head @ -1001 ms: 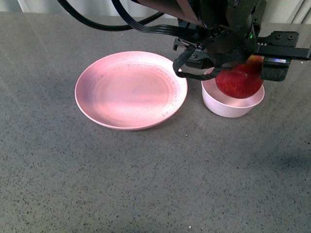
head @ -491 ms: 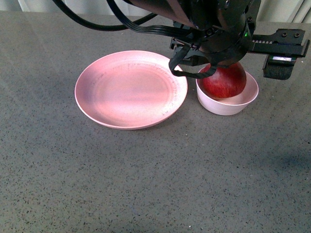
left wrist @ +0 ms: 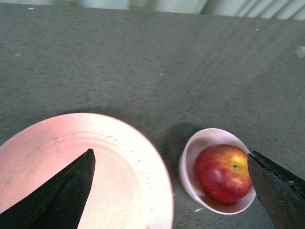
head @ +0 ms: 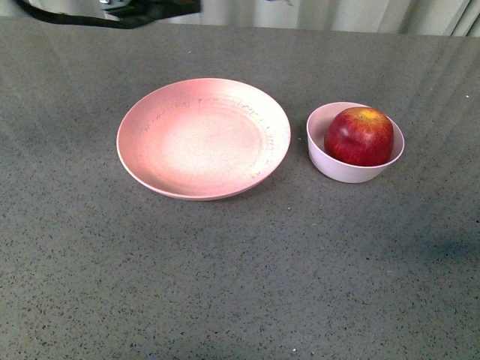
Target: Move apple from plate to bowl
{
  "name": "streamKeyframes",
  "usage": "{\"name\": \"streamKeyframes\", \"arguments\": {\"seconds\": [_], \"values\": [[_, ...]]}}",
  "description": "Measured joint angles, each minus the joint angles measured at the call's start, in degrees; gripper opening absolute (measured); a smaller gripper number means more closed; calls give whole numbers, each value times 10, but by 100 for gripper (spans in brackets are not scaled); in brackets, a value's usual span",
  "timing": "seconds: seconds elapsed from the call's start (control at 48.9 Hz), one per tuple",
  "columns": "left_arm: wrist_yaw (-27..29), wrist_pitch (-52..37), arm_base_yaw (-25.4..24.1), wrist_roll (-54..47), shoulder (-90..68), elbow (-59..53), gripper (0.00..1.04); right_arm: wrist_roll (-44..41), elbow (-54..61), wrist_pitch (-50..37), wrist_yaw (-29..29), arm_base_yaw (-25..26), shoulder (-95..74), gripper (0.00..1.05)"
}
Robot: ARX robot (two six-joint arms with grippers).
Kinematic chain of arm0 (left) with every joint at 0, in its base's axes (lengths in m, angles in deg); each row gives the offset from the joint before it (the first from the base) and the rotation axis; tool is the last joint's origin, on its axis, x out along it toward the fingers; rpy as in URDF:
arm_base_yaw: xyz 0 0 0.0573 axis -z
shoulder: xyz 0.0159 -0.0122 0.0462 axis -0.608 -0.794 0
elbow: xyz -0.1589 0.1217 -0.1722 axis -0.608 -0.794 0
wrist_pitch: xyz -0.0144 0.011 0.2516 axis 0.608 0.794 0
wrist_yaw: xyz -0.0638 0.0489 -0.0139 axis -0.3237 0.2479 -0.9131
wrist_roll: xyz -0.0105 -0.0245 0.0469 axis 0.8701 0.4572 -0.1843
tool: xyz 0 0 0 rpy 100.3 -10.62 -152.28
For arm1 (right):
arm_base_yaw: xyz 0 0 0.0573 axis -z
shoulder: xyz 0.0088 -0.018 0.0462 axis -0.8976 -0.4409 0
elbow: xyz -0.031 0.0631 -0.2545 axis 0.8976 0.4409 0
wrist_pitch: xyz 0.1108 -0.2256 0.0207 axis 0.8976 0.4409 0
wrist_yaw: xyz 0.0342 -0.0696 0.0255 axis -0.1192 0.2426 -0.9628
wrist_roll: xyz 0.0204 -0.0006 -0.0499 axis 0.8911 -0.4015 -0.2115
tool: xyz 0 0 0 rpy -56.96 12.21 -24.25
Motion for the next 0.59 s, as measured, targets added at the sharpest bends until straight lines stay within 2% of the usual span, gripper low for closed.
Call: {"name": "streamKeyframes", "arguments": {"seconds": [0.102,0.123,0.143,0.164,0.225,0.286,0.307,0.388,0.511,0.593], "values": [[0,0,-44,-1,47,-46,96,0,0,0,0,0,0,96],[5,-2,-48,-5,51,-50,96,0,0,0,0,0,0,96],[35,-30,-47,-15,51,-59,93,0,0,0,0,0,0,96],[101,-106,-45,-43,53,-86,88,0,0,0,0,0,0,96],[221,-279,-47,-101,65,-167,76,0,0,0,-2,0,0,96],[255,-392,-64,-132,95,-248,63,0,0,0,0,0,0,96],[167,-468,-173,-166,316,-505,2,0,0,0,0,0,0,96],[140,-454,-189,-167,342,-522,2,0,0,0,-1,0,0,96],[129,-430,-211,-167,408,-572,2,0,0,0,0,0,0,96],[117,-457,-221,-167,423,-597,2,0,0,0,0,0,0,96]]}}
